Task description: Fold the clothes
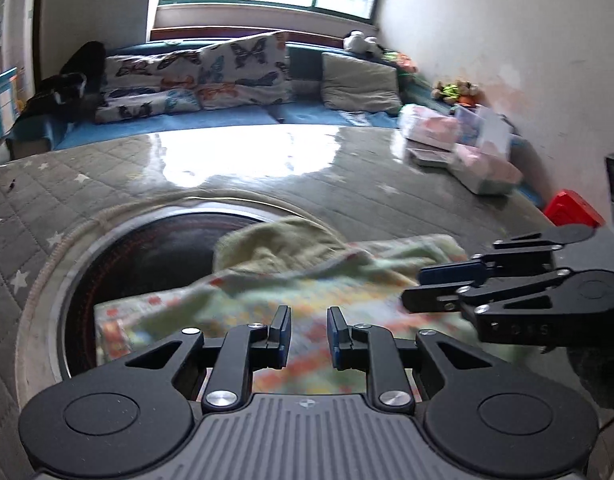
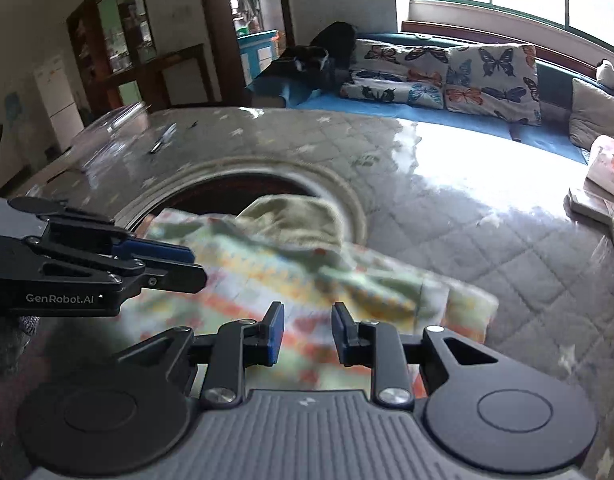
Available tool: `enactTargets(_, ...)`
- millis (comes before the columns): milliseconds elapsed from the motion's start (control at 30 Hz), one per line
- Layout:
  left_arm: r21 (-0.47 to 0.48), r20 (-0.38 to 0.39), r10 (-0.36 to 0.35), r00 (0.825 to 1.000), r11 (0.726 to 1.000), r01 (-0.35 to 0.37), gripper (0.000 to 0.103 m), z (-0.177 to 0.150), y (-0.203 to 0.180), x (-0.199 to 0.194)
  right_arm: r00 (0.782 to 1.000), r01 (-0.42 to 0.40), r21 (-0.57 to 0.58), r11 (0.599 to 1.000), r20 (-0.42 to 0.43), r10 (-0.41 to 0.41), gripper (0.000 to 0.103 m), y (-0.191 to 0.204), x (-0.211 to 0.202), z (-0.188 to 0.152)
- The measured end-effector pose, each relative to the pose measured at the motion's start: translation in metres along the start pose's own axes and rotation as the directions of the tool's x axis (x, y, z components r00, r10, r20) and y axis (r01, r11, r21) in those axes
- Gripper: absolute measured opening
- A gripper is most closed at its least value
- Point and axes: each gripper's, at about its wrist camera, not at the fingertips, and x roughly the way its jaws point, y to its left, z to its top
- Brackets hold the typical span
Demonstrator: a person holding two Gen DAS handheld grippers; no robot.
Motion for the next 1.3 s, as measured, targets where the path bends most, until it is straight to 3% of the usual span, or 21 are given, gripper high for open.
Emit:
enactTargets(267,0.041,-0.007,-0.035,0.999,0.999,0.035,0.021,-0.027,-0.022,-0.004,1.000,-0.013,-0.007,1.000,-0.002,0.013,0.026,0.018,-0.007,-0.024)
enactTargets(533,0.012,0.006,-0.011,1.000,1.000,0.011,0.022,-0.038,-0.021,-0.011,0.999,-0.018,-0.042,0.999,0.027,0.019,0.025,0.031,-0.017,-0.023)
enactTargets(700,0.010,0.009,0.003,1.000,1.000,-0.003,0.022,-0.049,-0.018,-0.015,1.000,-0.011,-0.094,0.996,-0.002,0.011,0.026,0.041,-0.013,-0.037)
enactTargets(1100,-0.043,0.045,0.039,0.998,0.998,-0.037,0.023,-0.064,0.001,-0.036,0.999,0.039,-0.015,0.999,0.004,-0.039,0.030,0.012,-0.036,-0.057)
enactTargets(1300,-0.093,0.054,0.077,0.996,0.993,-0.071,0.023,-0.070,0.017,-0.049,0.998,0.066,0.023,0.998,0.004,-0.066,0.027,-0.004,-0.046,-0.067)
